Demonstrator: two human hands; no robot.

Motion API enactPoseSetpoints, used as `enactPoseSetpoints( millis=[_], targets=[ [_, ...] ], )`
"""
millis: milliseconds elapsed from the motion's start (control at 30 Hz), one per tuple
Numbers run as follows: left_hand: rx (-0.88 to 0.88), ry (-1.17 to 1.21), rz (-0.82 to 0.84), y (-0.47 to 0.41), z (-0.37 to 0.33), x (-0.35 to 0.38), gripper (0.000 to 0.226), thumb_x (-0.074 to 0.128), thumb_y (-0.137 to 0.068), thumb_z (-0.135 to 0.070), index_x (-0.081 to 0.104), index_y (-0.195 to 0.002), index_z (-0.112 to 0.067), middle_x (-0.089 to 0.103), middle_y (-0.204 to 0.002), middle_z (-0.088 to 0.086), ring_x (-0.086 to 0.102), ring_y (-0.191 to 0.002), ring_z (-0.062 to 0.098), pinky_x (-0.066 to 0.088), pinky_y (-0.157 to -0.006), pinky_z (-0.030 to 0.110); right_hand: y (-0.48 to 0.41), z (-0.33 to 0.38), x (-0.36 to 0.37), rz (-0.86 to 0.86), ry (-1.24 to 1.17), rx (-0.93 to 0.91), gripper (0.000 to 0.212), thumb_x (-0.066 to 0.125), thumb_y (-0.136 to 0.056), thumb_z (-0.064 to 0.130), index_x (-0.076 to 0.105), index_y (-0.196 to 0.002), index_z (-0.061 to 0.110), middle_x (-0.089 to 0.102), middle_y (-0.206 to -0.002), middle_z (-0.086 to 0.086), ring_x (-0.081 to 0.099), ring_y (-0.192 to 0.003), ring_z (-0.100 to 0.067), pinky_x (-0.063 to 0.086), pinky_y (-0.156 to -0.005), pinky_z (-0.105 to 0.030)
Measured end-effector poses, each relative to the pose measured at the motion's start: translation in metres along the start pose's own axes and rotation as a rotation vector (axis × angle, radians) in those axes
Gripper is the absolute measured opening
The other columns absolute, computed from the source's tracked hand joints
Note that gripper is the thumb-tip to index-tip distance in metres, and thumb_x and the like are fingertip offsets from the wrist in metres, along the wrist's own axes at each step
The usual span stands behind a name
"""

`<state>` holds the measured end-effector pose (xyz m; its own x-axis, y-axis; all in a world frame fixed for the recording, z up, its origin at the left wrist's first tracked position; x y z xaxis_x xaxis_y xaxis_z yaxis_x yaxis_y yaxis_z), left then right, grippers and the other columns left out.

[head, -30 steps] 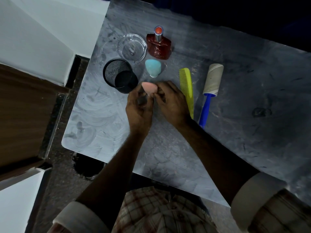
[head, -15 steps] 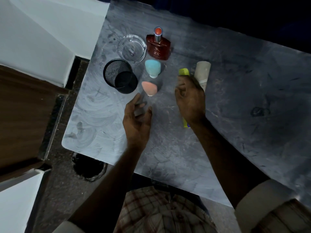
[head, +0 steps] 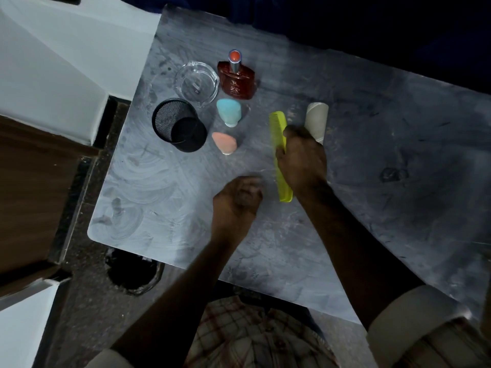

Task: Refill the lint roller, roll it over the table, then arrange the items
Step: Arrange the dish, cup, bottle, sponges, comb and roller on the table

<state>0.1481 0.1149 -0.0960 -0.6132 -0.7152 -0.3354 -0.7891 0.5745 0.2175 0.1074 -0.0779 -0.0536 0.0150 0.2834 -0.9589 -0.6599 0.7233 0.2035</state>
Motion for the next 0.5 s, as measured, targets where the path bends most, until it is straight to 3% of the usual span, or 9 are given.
enactPoseSetpoints(
  millis=[67, 133, 200, 333, 500],
  targets=[
    [-0.031, -0.074, 0.07, -0.004, -0.004, 0.014, 0.024, 0.078, -0.096, -0.014, 0.079, -0.119, -0.019, 0.079, -0.093, -0.01, 0.075, -0.08, 0.005, 0.067, -0.076, 0.033, 0.0, -0.002, -0.001, 0.018, 0.017, 0.028, 0.04, 0.057, -0.094, 0.029, 0.054, -0.129, 0.01, 0.065, -0.12, -0.014, 0.068, -0.105, -0.035, 0.053, -0.082, -0.039],
    [-0.042, -0.112, 0.114, -0.007, -0.01, 0.024, 0.027, 0.078, -0.096, -0.015, 0.078, -0.122, -0.019, 0.081, -0.101, -0.005, 0.078, -0.091, 0.016, 0.066, -0.087, 0.042, 0.0, -0.003, -0.001, 0.021, 0.024, 0.048, 0.041, 0.058, -0.093, 0.034, 0.054, -0.127, 0.011, 0.065, -0.12, -0.013, 0.068, -0.105, -0.034, 0.054, -0.082, -0.039],
    [0.008, -0.196, 0.123, -0.01, -0.018, 0.031, 0.025, 0.075, -0.098, -0.017, 0.078, -0.123, -0.02, 0.082, -0.112, -0.002, 0.078, -0.101, 0.02, 0.064, -0.092, 0.042, 0.0, -0.004, -0.001, 0.021, 0.035, 0.069, 0.042, 0.06, -0.092, 0.038, 0.054, -0.125, 0.013, 0.065, -0.121, -0.011, 0.068, -0.105, -0.034, 0.054, -0.082, -0.039],
    [0.002, -0.323, 0.125, -0.015, -0.022, 0.039, 0.029, 0.07, -0.101, -0.026, 0.074, -0.13, -0.024, 0.08, -0.114, 0.003, 0.077, -0.101, 0.027, 0.062, -0.089, 0.043, -0.001, 0.0, 0.002, 0.025, 0.046, 0.087, 0.045, 0.066, -0.087, 0.043, 0.055, -0.121, 0.014, 0.066, -0.119, -0.011, 0.07, -0.104, -0.033, 0.055, -0.082, -0.038],
    [-0.016, -0.334, 0.155, -0.015, -0.018, 0.044, 0.042, 0.077, -0.095, -0.032, 0.071, -0.136, -0.023, 0.079, -0.109, -0.003, 0.076, -0.097, 0.02, 0.063, -0.088, 0.04, -0.006, 0.001, 0.004, 0.015, 0.045, 0.13, 0.051, 0.072, -0.084, 0.042, 0.053, -0.121, 0.013, 0.068, -0.118, -0.011, 0.071, -0.105, -0.033, 0.056, -0.081, -0.038]
  ],
)
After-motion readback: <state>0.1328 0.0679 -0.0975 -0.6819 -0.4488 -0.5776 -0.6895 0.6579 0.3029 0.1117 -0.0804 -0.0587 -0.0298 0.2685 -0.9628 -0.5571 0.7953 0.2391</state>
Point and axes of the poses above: each hand's wrist, its own y-axis away from the middle knuckle, its own x-axis out of the palm, z = x × y, the point moved 8 cm from there along -y, towards the middle knuckle
